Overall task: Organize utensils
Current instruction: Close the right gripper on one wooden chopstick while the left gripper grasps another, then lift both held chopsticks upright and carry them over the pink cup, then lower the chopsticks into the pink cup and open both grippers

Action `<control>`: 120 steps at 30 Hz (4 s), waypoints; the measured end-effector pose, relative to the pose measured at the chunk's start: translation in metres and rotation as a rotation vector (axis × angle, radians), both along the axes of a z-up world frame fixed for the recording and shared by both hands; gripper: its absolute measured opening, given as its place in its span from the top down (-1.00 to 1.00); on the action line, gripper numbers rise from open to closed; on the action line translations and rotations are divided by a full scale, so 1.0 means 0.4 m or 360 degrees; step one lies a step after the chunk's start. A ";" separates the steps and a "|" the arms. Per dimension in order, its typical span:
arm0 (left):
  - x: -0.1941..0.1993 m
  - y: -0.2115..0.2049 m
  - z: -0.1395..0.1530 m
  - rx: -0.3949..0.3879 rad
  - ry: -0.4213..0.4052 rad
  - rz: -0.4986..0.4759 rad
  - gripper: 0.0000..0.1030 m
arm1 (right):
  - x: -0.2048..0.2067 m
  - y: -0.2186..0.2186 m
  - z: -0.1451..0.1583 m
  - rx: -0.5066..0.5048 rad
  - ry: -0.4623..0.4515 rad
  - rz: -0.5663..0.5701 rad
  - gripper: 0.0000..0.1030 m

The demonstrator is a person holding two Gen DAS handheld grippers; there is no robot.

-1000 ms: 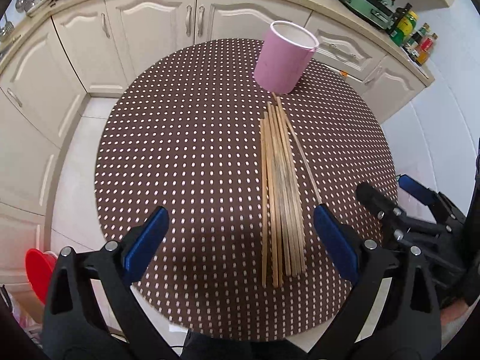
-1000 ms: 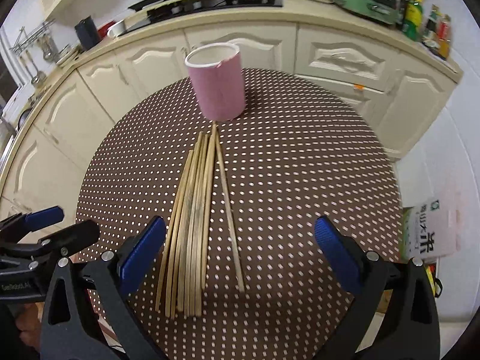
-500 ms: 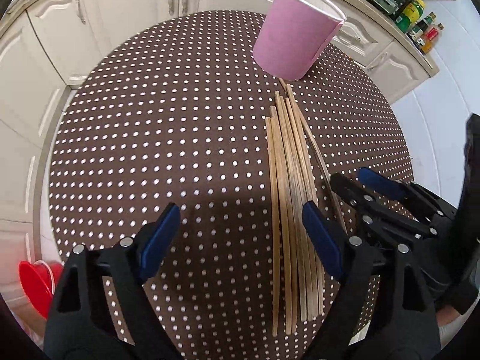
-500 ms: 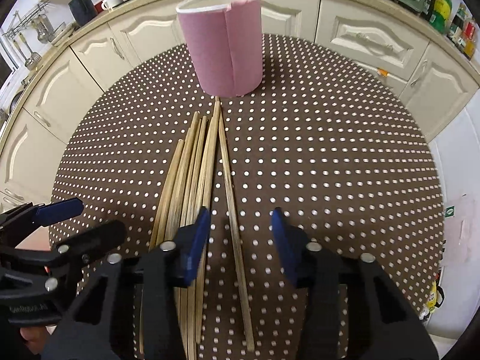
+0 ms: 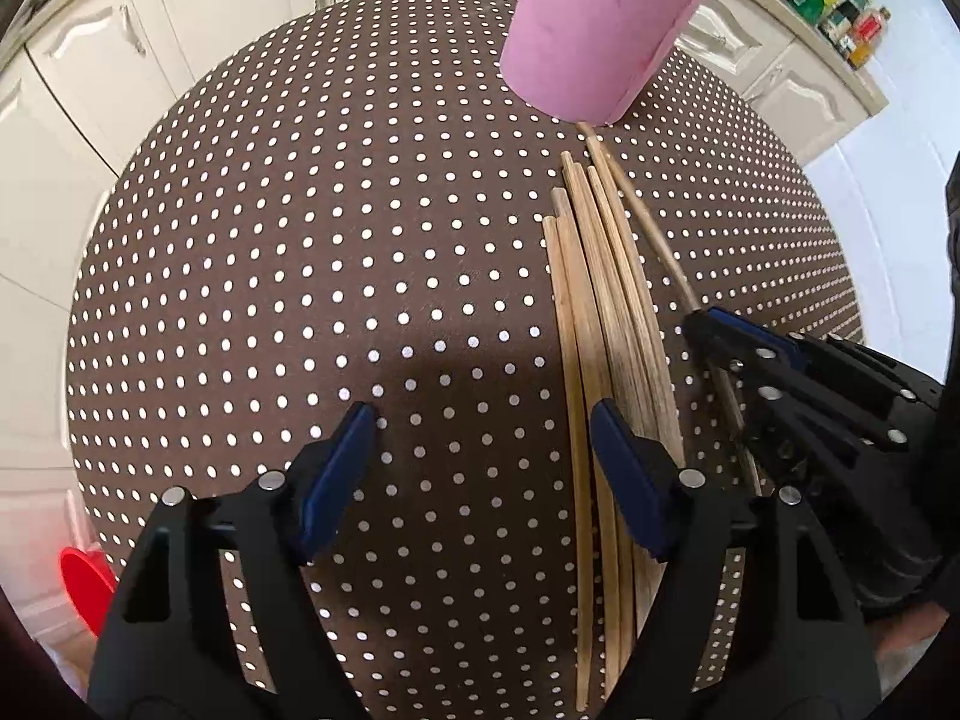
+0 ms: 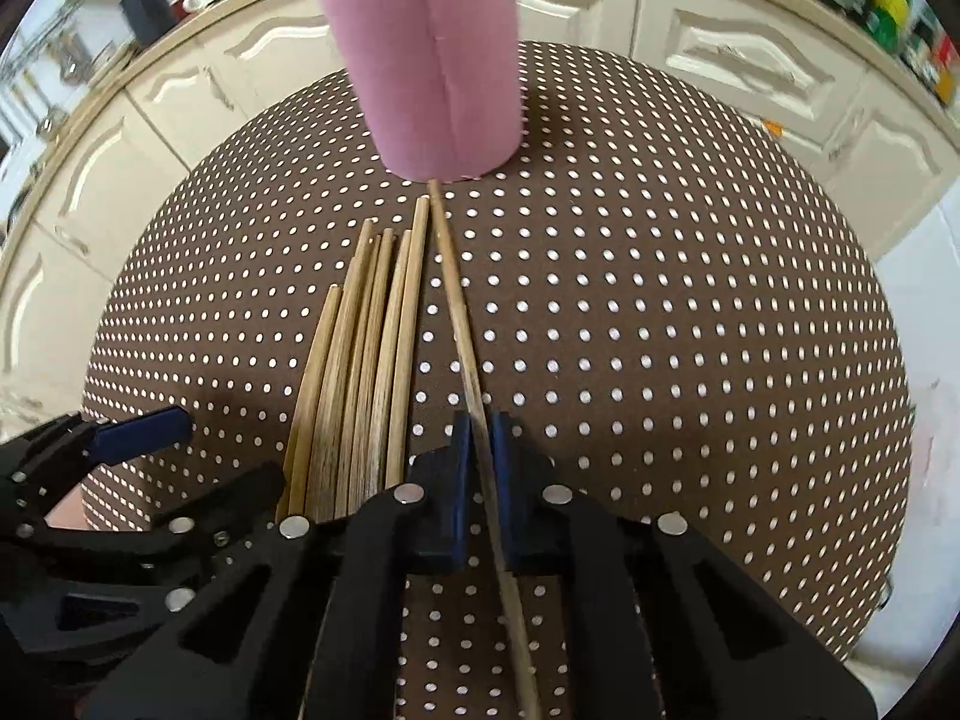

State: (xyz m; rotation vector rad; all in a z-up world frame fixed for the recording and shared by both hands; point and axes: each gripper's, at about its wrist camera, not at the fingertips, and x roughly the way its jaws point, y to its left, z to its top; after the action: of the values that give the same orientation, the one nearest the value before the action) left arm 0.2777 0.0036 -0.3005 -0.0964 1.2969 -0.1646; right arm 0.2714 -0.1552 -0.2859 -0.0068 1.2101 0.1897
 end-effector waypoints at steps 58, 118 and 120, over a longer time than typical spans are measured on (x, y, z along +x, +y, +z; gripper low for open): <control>-0.045 -0.113 0.260 0.0274 -0.0276 0.0496 0.89 | 0.068 -0.209 0.187 0.0460 -0.0258 -0.0066 0.91; 0.252 -0.106 0.598 -0.0060 -0.0765 0.0314 0.89 | 0.266 -0.133 0.485 0.0418 -0.0710 -0.0166 0.91; 0.266 -0.107 0.568 -0.0095 -0.0707 0.0299 0.89 | 0.278 -0.125 0.465 0.0407 -0.0668 -0.0146 0.91</control>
State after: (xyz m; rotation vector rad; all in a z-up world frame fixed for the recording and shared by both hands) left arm 0.3841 -0.0392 -0.0731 -0.2190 0.8351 -0.0581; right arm 0.3825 -0.2051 -0.1001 0.2217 0.7601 0.2479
